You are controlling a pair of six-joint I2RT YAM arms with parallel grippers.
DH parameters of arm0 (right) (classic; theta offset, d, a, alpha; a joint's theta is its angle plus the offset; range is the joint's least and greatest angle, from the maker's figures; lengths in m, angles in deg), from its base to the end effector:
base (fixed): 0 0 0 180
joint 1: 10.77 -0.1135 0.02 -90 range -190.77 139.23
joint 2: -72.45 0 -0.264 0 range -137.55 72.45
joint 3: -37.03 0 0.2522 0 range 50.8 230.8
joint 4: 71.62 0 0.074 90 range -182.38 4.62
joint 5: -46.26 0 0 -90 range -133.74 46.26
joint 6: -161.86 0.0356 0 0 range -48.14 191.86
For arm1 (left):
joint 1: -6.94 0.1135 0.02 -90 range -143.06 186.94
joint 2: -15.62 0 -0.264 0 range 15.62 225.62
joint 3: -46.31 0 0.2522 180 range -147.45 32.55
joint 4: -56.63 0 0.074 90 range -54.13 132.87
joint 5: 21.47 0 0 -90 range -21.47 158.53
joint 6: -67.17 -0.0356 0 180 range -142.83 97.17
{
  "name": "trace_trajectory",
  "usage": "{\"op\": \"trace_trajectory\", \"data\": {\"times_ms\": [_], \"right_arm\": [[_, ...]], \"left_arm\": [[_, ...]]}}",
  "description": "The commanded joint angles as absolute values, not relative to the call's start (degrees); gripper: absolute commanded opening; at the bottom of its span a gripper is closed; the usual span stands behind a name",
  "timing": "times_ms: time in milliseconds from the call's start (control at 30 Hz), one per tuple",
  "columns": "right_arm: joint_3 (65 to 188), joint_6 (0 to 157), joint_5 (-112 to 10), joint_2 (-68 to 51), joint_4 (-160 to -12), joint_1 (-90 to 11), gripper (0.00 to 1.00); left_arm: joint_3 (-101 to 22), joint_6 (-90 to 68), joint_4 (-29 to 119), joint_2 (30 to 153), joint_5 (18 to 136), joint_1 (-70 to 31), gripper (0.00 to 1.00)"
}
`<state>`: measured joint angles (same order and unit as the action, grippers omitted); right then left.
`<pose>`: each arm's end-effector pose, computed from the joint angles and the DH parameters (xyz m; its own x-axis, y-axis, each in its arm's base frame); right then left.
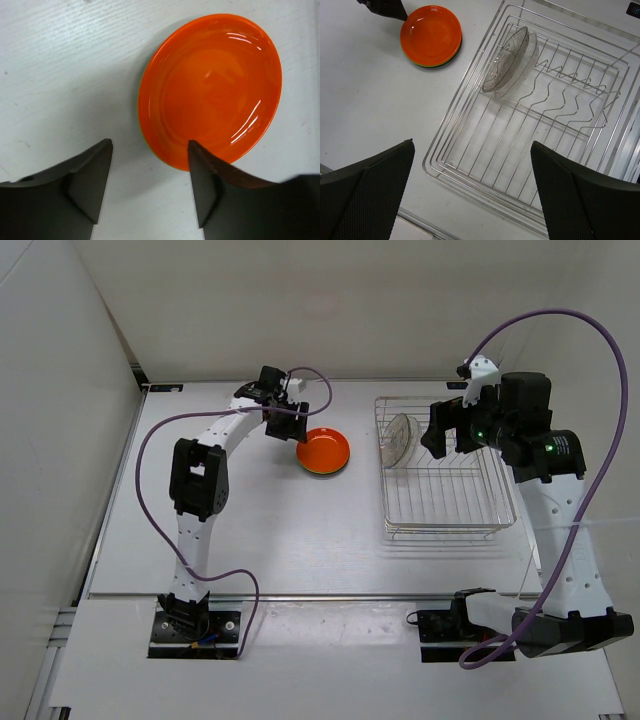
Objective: Unload the plates from the dish rack
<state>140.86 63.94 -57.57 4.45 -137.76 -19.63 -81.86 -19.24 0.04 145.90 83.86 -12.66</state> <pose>0.2154 0.0422 0.4511 -0.4452 -0.2048 -0.8717 -0.4188 0.9081 0.0005 0.4669 -0.1763 0.2131 -0.8317 0.2321 -0.5044 0.4016 0.8787 -0.2580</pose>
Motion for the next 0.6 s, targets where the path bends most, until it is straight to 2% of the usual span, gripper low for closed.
{"op": "trace_trajectory", "data": {"times_ms": [0, 100, 167, 200, 233, 333, 567], "right_arm": [[140.8, 63.43, -58.68, 5.57, -136.79, -19.73, 1.0], [140.19, 64.04, -57.81, 6.1, -136.01, -19.73, 1.0], [139.13, 65.18, -52.55, 6.1, -134.78, -19.73, 1.0], [138.26, 65.79, -50.62, 5.57, -134.77, -19.73, 1.0], [138.25, 65.8, -48.77, 4.7, -134.08, -19.73, 1.0], [137.72, 66.33, -43.66, 2.07, -133.55, -19.73, 1.0], [136.58, 66.33, -42.6, -3.65, -131.09, -19.73, 0.97]], "left_arm": [[-80.3, -19.23, 0.68, 139.55, 82.42, -12.75, 0.75], [-79.68, -19.76, 0.68, 138.23, 81.19, -12.75, 0.77], [-79.68, -20.28, 0.68, 136.48, 79.44, -12.75, 0.8], [-79.68, -20.28, 0.68, 135.69, 78.56, -12.75, 0.84], [-79.68, -20.81, 0.68, 134.72, 77.77, -12.75, 0.99], [-78.01, -21.34, 0.16, 129.63, 74.17, -12.75, 1.0], [-78.01, -21.87, -5.28, 117.94, 68.71, -12.22, 1.0]]}}
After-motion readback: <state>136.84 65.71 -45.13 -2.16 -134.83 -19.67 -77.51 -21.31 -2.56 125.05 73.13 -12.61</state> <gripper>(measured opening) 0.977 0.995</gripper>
